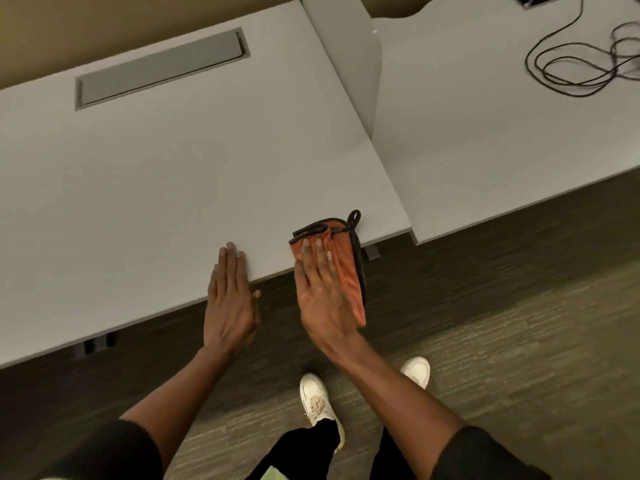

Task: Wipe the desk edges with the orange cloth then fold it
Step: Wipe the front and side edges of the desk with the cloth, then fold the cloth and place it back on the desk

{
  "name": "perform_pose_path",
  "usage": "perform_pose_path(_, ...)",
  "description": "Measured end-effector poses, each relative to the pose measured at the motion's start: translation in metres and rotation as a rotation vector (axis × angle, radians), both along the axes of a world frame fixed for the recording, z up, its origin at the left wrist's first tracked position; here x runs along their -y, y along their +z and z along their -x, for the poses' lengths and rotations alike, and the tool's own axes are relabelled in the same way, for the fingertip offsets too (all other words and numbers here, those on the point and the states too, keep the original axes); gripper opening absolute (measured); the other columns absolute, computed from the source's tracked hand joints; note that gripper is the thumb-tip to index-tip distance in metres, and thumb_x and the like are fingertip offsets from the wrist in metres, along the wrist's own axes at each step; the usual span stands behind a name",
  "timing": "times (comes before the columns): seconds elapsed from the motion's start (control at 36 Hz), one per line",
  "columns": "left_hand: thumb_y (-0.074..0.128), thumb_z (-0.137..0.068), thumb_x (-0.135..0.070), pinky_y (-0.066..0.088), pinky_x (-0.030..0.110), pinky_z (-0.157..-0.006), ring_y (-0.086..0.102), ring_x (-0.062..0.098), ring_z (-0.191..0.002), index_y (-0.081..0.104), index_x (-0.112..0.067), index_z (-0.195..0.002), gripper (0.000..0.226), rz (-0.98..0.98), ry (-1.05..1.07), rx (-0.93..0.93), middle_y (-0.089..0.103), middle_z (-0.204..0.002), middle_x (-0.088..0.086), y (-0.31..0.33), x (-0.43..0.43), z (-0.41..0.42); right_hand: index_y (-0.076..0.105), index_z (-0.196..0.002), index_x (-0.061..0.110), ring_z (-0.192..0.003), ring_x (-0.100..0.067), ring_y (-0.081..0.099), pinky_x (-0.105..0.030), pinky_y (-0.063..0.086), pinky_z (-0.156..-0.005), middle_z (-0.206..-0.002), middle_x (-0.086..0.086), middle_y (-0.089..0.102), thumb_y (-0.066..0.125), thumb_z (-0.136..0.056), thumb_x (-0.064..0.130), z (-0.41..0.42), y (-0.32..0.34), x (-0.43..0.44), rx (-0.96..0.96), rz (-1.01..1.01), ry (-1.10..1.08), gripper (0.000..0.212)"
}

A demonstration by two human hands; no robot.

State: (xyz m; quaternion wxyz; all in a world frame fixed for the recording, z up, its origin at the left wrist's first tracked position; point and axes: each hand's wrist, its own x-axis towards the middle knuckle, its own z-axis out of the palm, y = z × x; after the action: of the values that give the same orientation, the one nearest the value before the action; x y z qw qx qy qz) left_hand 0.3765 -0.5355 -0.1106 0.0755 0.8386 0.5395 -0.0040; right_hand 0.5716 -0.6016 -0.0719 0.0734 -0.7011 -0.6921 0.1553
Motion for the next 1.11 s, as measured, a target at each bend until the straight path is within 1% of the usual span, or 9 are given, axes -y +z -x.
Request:
perform_pose_path(0.11, 0.059, -0.106, -0.024, -0.001, 0.050, -0.138, -0.022, 0.032, -0.168, -0.010, -0.001, -0.171, 0.098, -0.008, -0.042, -0.073, -0.025, -0.179, 0.019, 0.005, 0.000, 0.005, 0.003, -0.164, -0.002, -0.160, -0.044, -0.014, -0.056, 0.006, -0.132, -0.171, -0.028, -0.012, 0.010, -0.092, 0.007, 0.009, 0.003, 0.004, 0.048, 0.004, 0.145, 0.074)
perform_pose_path(0.28, 0.063, -0.094, -0.006, -0.008, 0.044, -0.136, -0.031, 0.031, -0.164, -0.023, -0.005, -0.168, 0.114, 0.050, -0.024, -0.095, -0.037, -0.175, 0.016, 0.018, 0.000, 0.005, 0.003, -0.166, 0.002, -0.161, -0.038, -0.015, -0.051, 0.001, -0.133, -0.173, -0.022, -0.011, 0.050, -0.091, -0.006, 0.015, 0.015, 0.004, 0.021, 0.032, 0.296, 0.088)
perform_pose_path(0.42, 0.074, -0.096, -0.014, -0.005, 0.040, -0.134, -0.025, 0.027, -0.166, -0.016, -0.012, -0.172, 0.118, 0.172, -0.065, -0.019, -0.032, -0.177, 0.009, 0.035, -0.013, 0.019, 0.016, -0.167, 0.016, -0.163, -0.017, -0.002, -0.042, 0.005, -0.135, -0.176, -0.005, 0.007, 0.055, -0.088, -0.016, 0.010, 0.039, 0.002, -0.208, 0.108, 0.252, 0.094)
perform_pose_path(0.56, 0.081, -0.095, -0.027, 0.015, 0.045, -0.137, 0.004, 0.026, -0.171, 0.017, -0.014, -0.174, 0.103, 0.334, -0.036, 0.208, 0.007, -0.183, 0.009, 0.065, -0.025, 0.027, 0.036, -0.161, 0.031, -0.150, 0.006, 0.021, -0.029, 0.018, -0.130, -0.166, 0.022, 0.025, 0.049, -0.095, -0.015, 0.013, 0.071, 0.003, -0.659, 0.292, -0.035, 0.081)
perform_pose_path(0.69, 0.093, -0.084, -0.034, 0.032, 0.043, -0.130, 0.039, 0.026, -0.157, 0.036, -0.019, -0.167, 0.102, 0.378, 0.061, 0.468, 0.040, -0.171, 0.006, 0.104, -0.022, 0.035, 0.052, -0.150, 0.045, -0.137, -0.001, 0.052, -0.020, 0.049, -0.106, -0.157, 0.017, 0.050, 0.054, -0.097, -0.007, 0.018, 0.105, 0.001, -0.988, 0.218, -0.251, 0.074)
perform_pose_path(0.83, 0.088, -0.086, -0.048, 0.042, 0.038, -0.121, 0.050, 0.013, -0.145, 0.047, -0.024, -0.158, 0.087, 0.296, 0.149, 0.701, 0.054, -0.159, -0.003, 0.142, 0.002, 0.033, 0.062, -0.140, 0.041, -0.131, -0.010, 0.061, -0.036, 0.060, -0.100, -0.145, 0.014, 0.061, 0.062, -0.093, -0.008, 0.019, 0.127, -0.016, -1.221, 0.083, -0.529, 0.068)
perform_pose_path(0.94, 0.076, -0.089, -0.063, 0.052, 0.033, -0.112, 0.058, 0.005, -0.136, 0.056, -0.021, -0.148, 0.075, 0.275, -0.012, 0.835, 0.061, -0.145, -0.010, 0.160, 0.026, 0.018, 0.065, -0.127, 0.039, -0.118, -0.014, 0.067, -0.033, 0.067, -0.079, -0.136, 0.011, 0.063, 0.065, -0.091, -0.007, 0.018, 0.139, -0.035, -1.232, 0.021, -0.583, 0.059)
perform_pose_path(1.03, 0.075, -0.091, -0.064, 0.053, 0.029, -0.109, 0.061, 0.008, -0.133, 0.055, -0.025, -0.147, 0.071, 0.295, -0.051, 0.901, 0.062, -0.143, -0.013, 0.163, 0.033, 0.003, 0.063, -0.120, 0.039, -0.118, -0.013, 0.065, -0.039, 0.066, -0.089, -0.129, 0.013, 0.064, 0.068, -0.090, -0.002, 0.018, 0.142, -0.050, -1.129, -0.041, -0.581, 0.051)
perform_pose_path(1.11, 0.080, -0.092, -0.058, 0.048, 0.020, -0.111, 0.060, 0.009, -0.137, 0.050, -0.029, -0.152, 0.074, 0.333, -0.081, 0.942, 0.059, -0.147, -0.017, 0.163, 0.033, -0.012, 0.061, -0.108, 0.044, -0.114, -0.007, 0.064, -0.021, 0.062, -0.080, -0.122, 0.018, 0.063, 0.070, -0.090, 0.004, 0.018, 0.144, -0.064, -1.017, -0.105, -0.536, 0.045)
